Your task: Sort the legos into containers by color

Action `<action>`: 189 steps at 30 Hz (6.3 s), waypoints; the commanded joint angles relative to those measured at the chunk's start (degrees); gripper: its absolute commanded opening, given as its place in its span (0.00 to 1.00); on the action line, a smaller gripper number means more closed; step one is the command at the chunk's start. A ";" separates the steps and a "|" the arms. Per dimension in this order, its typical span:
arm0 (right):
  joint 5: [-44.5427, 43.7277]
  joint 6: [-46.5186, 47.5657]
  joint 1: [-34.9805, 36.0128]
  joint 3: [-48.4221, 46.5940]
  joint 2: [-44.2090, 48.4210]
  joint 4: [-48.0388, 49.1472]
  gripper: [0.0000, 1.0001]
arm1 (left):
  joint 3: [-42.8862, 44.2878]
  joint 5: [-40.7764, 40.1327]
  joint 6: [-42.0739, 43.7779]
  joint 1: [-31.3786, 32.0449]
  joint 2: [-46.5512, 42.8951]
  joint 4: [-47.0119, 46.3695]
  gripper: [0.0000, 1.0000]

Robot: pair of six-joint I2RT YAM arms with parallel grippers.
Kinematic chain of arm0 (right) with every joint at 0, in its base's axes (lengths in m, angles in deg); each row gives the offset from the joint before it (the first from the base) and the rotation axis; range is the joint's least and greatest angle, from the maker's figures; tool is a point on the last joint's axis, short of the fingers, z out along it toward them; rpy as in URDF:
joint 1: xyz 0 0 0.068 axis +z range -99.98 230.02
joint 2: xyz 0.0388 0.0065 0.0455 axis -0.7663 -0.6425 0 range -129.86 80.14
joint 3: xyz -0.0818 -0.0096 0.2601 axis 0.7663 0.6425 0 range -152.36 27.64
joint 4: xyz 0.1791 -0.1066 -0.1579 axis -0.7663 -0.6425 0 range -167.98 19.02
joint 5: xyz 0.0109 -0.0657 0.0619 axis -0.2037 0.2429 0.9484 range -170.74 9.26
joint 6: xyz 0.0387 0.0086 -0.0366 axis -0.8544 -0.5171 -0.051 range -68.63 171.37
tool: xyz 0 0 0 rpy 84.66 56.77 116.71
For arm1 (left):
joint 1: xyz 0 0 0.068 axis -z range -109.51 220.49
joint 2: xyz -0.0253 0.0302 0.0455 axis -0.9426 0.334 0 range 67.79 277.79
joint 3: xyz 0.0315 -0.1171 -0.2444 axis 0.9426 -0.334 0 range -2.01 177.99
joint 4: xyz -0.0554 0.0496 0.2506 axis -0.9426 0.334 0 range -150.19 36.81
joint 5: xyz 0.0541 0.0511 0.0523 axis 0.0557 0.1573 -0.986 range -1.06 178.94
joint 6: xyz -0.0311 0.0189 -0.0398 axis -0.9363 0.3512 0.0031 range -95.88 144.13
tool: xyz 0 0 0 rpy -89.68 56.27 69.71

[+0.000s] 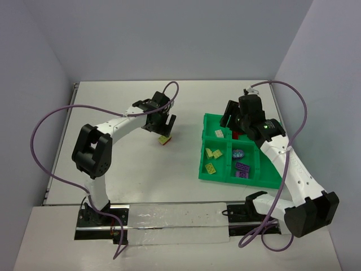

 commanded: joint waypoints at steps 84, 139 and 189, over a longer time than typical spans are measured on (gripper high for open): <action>52.98 -9.52 3.23 3.54 -13.35 45.82 0.72 | -17.88 61.98 -35.18 -16.46 -25.44 -45.27 0.00; 63.98 -34.44 6.07 9.56 -25.31 84.42 0.00 | -14.92 63.04 -34.68 -16.28 -22.90 -45.20 0.75; 30.34 9.47 -8.62 -0.70 -0.91 10.19 0.00 | -13.93 47.23 -30.79 -10.71 -19.49 -34.63 0.00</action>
